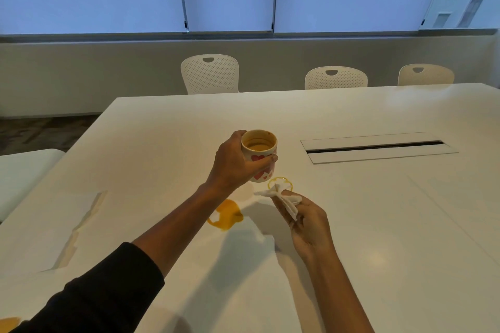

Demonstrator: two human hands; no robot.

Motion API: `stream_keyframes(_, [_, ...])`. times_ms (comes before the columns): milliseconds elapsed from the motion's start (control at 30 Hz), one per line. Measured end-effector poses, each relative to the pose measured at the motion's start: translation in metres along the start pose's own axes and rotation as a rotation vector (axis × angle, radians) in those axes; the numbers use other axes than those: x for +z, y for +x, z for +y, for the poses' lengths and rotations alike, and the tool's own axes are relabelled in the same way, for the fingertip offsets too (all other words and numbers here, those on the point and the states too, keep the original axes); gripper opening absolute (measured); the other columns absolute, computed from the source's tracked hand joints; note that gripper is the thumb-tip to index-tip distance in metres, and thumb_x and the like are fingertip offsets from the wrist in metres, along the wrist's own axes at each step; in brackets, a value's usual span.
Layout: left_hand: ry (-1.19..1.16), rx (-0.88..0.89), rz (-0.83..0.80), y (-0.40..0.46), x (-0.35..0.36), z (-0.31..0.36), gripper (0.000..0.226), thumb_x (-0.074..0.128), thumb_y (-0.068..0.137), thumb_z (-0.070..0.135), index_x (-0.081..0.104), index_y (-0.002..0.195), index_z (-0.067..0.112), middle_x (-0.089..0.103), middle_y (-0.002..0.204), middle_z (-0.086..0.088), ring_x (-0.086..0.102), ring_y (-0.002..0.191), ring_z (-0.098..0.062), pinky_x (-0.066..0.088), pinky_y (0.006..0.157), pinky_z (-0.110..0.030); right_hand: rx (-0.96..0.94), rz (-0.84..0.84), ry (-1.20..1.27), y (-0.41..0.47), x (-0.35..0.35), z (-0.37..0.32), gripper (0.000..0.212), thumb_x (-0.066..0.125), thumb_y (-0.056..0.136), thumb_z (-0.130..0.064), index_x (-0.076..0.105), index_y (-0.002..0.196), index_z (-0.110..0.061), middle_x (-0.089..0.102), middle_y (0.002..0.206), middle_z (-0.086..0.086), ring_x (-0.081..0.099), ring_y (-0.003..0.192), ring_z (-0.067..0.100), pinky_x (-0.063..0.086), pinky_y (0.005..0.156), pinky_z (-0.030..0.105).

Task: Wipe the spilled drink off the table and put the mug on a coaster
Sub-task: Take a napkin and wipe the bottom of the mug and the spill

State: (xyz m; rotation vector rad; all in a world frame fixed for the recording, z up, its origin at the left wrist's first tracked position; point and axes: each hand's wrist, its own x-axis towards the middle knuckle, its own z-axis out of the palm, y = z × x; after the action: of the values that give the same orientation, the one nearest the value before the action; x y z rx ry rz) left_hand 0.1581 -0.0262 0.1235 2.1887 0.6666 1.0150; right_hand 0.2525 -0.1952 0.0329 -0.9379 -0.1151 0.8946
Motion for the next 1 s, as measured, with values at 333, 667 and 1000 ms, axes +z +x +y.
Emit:
stream_keyframes(333, [-0.012, 0.02, -0.037, -0.005, -0.005, 0.004, 0.092, 0.069, 0.062, 0.074, 0.055, 0.132, 0.017, 0.067, 0.127, 0.0, 0.063, 0.101, -0.011, 0.049, 0.075, -0.007, -0.072, 0.113, 0.026, -0.001, -0.001, -0.003, 0.058, 0.059, 0.102, -0.049, 0.08, 0.108, 0.004, 0.08, 0.11, 0.024, 0.077, 0.106, 0.039, 0.061, 0.097, 0.048])
stream_keyframes(667, [-0.012, 0.034, -0.036, -0.006, -0.007, 0.006, 0.078, 0.082, 0.071, 0.055, 0.055, 0.133, 0.015, 0.067, 0.128, -0.002, 0.066, 0.106, -0.017, 0.059, 0.083, -0.025, -0.261, 0.175, -0.107, 0.003, 0.004, 0.0, 0.055, 0.089, 0.077, 0.004, 0.073, 0.121, -0.024, 0.081, 0.114, -0.001, 0.079, 0.103, 0.024, 0.064, 0.076, 0.032])
stream_keyframes(1000, [-0.005, 0.041, -0.055, -0.008, -0.01, 0.008, 0.079, 0.082, 0.071, 0.057, 0.055, 0.133, 0.017, 0.067, 0.128, 0.0, 0.066, 0.106, -0.016, 0.06, 0.083, -0.025, -0.38, 0.351, -0.315, 0.011, 0.013, 0.0, 0.02, 0.08, 0.092, -0.016, 0.075, 0.101, -0.035, 0.078, 0.107, -0.007, 0.075, 0.104, 0.024, 0.067, 0.081, 0.039])
